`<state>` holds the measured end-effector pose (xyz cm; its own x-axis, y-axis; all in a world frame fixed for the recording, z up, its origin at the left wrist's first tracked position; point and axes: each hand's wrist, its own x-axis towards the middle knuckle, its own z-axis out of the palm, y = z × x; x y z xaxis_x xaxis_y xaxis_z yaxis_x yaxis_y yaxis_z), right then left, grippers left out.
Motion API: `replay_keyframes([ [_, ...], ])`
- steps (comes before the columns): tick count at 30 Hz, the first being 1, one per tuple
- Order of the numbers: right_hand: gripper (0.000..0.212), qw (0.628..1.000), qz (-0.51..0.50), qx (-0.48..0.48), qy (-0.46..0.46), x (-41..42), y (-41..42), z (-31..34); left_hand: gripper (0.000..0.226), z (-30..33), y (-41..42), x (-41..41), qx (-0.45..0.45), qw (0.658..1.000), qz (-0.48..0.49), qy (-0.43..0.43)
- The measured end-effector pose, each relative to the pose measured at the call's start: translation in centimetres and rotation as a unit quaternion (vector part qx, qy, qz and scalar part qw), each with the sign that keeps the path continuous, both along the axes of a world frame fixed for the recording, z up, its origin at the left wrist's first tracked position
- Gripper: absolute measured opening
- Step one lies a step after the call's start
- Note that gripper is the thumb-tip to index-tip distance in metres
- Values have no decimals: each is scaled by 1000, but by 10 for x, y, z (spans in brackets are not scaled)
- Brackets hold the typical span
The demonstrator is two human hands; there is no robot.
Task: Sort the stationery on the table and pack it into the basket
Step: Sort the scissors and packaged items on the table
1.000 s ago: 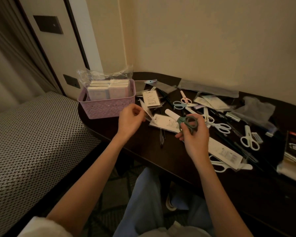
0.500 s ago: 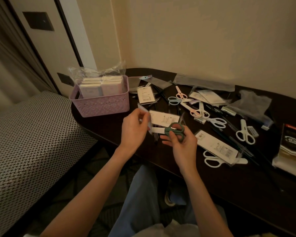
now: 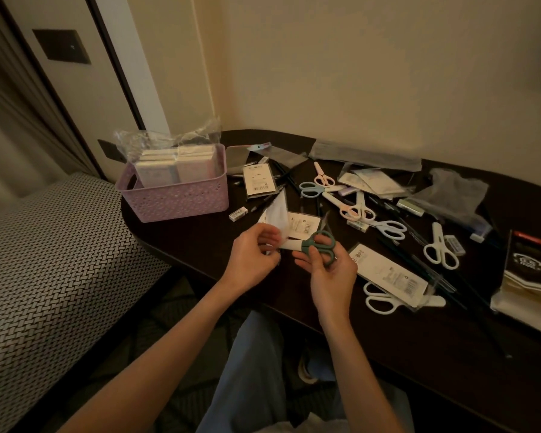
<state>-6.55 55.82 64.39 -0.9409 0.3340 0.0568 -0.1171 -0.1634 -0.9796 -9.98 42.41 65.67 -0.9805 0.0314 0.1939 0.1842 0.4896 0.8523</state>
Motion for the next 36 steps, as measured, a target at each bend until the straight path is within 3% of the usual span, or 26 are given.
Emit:
replay_keyframes([
  [3,25,1000,-5,-17,-7,-1,3,1,37,-6,0,1,-22,999,-24,40],
  [7,24,1000,-27,-17,-3,0,9,5,18,-8,0,-2,-56,991,43,114],
  [12,19,995,-96,-7,38,5,16,16,17,7,7,-6,-27,984,97,147],
  [20,19,988,-135,29,66,7,21,27,15,20,48,-4,-41,967,83,236],
  [25,21,987,-138,67,56,-2,28,30,13,24,63,-3,-3,982,49,185],
  [30,16,976,-141,155,53,-15,29,28,11,30,68,-3,94,991,18,99],
  [36,12,971,-106,209,52,-36,32,38,10,41,65,-8,267,963,14,-23],
])
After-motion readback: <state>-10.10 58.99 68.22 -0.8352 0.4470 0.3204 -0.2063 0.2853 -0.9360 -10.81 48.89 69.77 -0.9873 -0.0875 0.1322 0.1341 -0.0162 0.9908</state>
